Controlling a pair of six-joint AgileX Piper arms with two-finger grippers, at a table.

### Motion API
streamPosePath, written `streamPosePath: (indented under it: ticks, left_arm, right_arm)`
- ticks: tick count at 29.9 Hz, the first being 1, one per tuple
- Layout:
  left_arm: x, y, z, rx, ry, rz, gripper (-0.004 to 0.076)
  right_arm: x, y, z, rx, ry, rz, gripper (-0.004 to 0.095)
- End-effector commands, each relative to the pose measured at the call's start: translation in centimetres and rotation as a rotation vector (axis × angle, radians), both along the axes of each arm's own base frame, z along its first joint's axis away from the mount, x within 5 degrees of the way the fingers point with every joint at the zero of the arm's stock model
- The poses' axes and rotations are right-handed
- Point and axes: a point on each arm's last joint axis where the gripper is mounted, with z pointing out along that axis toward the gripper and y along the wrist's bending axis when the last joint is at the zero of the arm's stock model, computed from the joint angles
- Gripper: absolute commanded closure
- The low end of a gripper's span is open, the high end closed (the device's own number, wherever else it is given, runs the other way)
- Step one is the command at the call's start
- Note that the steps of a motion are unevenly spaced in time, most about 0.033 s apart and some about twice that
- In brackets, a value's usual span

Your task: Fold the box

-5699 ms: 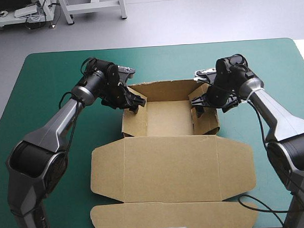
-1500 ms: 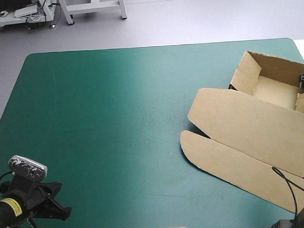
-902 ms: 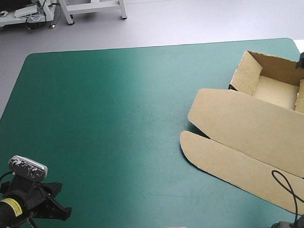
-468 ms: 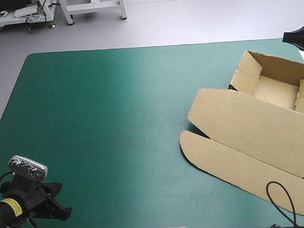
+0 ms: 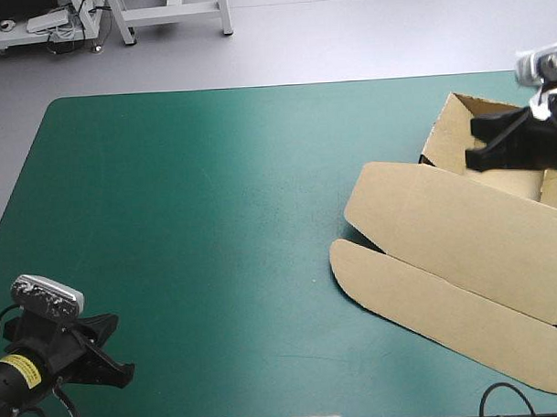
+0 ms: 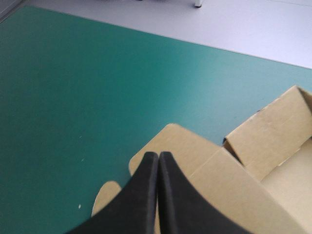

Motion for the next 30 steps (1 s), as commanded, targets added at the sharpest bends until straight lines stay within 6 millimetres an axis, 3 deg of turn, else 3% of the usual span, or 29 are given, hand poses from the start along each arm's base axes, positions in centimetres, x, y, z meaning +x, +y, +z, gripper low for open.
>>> streamPosePath:
  ticks: [1, 8, 15, 19, 26, 30]
  left_arm:
    - [0.4, -0.4, 1.1, -0.06, -0.075, -0.008, 0.0733]
    - [0.5, -0.7, 0.2, -0.069, -0.036, -0.019, 0.0732]
    - [0.7, -1.1, -3.0, -0.054, 0.074, -0.026, 0.0733]
    - [0.8, -1.1, -4.2, -0.042, 0.113, -0.025, 0.0733]
    - [0.7, -1.1, -5.3, -0.024, 0.154, -0.022, 0.0733]
    - [0.7, -1.1, -5.4, -0.021, 0.162, -0.022, 0.0733]
  right_arm:
    - [-3.1, 1.4, -1.4, -0.05, -0.033, 0.095, 0.0925]
    - [-7.4, 1.9, -7.8, -0.098, 0.05, 0.107, 0.0925]
    - [-9.7, 2.0, -15.2, -0.074, 0.228, 0.072, 0.0925]
    - [-10.8, 1.9, -18.0, -0.08, 0.253, 0.027, 0.0925]
    - [-13.0, 1.6, -20.1, -0.061, 0.193, -0.101, 0.0924]
    - [-13.5, 1.9, -20.4, -0.078, 0.179, -0.038, 0.0925]
